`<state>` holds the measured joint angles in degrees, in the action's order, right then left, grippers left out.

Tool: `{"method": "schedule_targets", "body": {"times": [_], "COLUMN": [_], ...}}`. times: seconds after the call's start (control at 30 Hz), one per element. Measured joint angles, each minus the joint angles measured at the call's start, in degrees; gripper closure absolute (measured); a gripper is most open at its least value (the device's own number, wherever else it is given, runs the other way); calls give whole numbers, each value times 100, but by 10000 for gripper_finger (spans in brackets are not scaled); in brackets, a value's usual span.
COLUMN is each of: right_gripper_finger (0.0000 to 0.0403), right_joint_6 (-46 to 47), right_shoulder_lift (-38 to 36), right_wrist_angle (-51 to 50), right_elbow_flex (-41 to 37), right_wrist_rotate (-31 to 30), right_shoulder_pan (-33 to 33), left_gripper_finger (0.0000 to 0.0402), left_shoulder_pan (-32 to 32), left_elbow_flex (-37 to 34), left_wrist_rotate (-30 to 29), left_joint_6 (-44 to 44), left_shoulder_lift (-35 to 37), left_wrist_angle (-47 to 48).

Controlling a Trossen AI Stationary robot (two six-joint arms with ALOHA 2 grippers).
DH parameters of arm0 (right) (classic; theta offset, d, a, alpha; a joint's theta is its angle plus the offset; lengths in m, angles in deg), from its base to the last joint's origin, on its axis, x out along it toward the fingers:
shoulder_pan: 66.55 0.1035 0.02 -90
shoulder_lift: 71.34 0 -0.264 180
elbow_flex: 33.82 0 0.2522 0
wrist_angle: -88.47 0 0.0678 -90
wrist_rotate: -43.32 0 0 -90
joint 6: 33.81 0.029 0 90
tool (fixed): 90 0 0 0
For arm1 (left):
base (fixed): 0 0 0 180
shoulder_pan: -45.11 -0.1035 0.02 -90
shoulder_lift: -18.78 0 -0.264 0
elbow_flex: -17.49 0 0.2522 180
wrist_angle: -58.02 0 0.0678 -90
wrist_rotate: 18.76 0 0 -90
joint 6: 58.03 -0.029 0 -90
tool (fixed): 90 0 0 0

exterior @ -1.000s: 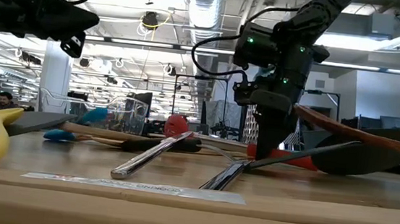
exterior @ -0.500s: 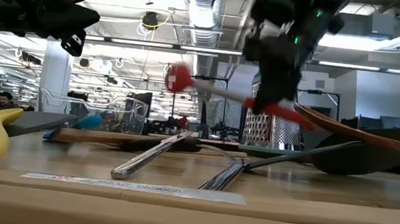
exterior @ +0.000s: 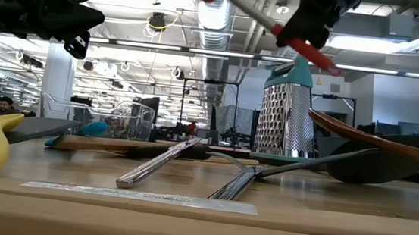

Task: Pick & Place Kitchen Items
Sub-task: Put the red slotted spoon into the left transparent bin

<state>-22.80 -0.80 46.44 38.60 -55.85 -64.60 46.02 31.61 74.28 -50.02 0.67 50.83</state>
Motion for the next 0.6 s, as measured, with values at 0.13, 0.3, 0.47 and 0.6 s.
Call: {"method": "schedule_targets", "body": {"times": [0.13, 0.3, 0.47, 0.6], "right_gripper_finger": [347, 347, 347, 347], "right_joint_6": [-108, 341, 687, 680], "right_shoulder_lift": [-260, -688, -1116, -1290], "right_wrist_angle": [69, 268, 1089, 1560], "right_elbow_flex": [-163, -855, -1553, -1826], "right_wrist_rotate": [-316, -952, -1266, -1390], "right_shoulder_pan": [234, 473, 611, 667], "left_gripper_finger": [394, 394, 394, 394], "left_shoulder_pan": [-1, -1, 0, -1], "left_elbow_flex": [2, 2, 0, 1], "left_wrist_rotate": [0, 0, 0, 0], "left_joint_6": [-1, 0, -2, -2], "left_shoulder_lift": [0, 0, 0, 0], "left_wrist_angle": [-4, -9, -13, -21]}}
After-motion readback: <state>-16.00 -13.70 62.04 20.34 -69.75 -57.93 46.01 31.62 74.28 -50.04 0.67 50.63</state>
